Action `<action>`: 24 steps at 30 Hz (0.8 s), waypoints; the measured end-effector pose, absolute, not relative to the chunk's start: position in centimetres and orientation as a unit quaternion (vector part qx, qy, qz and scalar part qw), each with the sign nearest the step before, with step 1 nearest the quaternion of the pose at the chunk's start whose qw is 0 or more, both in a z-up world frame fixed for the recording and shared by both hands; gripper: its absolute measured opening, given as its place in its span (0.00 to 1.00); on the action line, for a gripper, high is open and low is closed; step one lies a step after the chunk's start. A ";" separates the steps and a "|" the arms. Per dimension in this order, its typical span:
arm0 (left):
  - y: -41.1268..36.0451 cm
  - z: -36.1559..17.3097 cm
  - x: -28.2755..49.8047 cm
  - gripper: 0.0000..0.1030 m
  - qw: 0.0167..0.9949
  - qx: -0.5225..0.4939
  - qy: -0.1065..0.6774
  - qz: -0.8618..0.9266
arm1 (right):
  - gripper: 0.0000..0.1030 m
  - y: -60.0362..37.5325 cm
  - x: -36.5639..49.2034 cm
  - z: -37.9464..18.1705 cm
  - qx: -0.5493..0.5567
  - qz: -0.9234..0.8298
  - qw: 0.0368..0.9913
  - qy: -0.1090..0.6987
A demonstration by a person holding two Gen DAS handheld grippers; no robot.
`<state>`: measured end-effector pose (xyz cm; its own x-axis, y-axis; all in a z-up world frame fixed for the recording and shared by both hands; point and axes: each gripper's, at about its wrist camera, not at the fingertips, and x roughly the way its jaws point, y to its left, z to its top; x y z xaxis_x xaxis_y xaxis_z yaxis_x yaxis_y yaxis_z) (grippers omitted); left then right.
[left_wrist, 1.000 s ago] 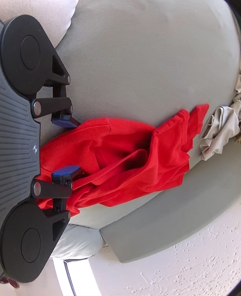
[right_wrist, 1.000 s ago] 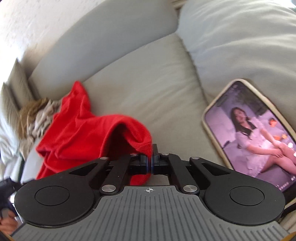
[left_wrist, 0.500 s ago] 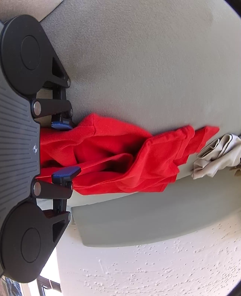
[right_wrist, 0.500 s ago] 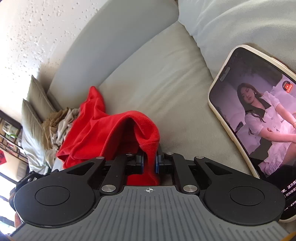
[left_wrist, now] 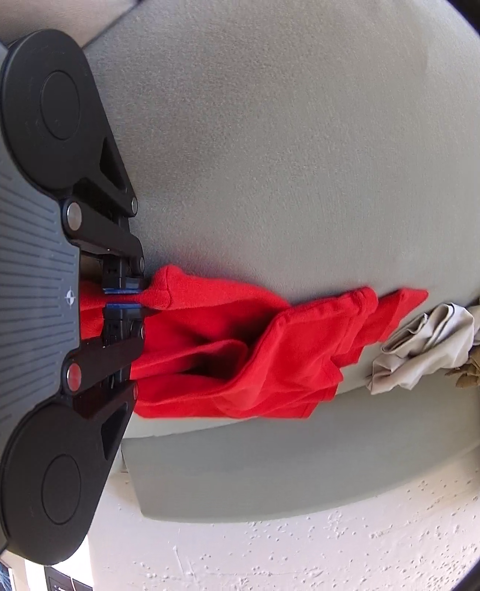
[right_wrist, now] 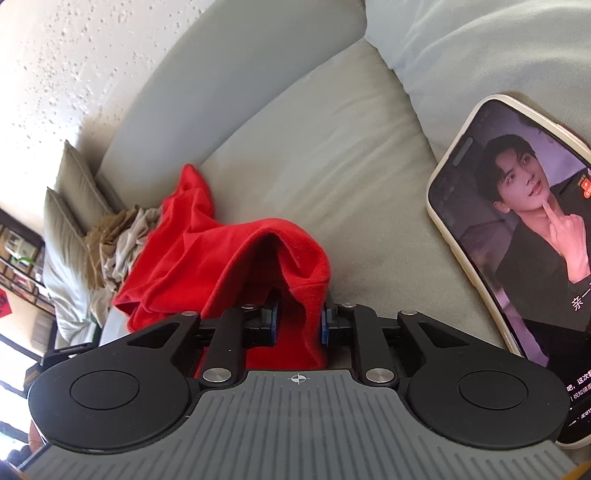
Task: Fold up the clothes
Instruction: 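Lift the shirt up with both grippers and shake it out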
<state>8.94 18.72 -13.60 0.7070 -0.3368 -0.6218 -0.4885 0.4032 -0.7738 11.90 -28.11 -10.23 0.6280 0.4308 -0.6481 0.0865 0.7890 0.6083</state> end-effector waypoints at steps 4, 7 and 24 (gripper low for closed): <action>18.8 -8.9 7.1 0.02 0.768 -0.537 0.348 0.025 | 0.03 -28.1 13.0 -8.3 0.322 0.063 0.822 0.466; 18.8 -3.1 5.3 0.01 0.798 -0.521 0.301 -0.003 | 0.03 -29.1 13.2 -6.0 0.394 0.073 0.777 0.485; 18.4 17.0 -4.4 0.01 0.861 -0.497 0.091 -0.061 | 0.02 -32.4 3.1 18.5 0.460 0.202 0.829 0.246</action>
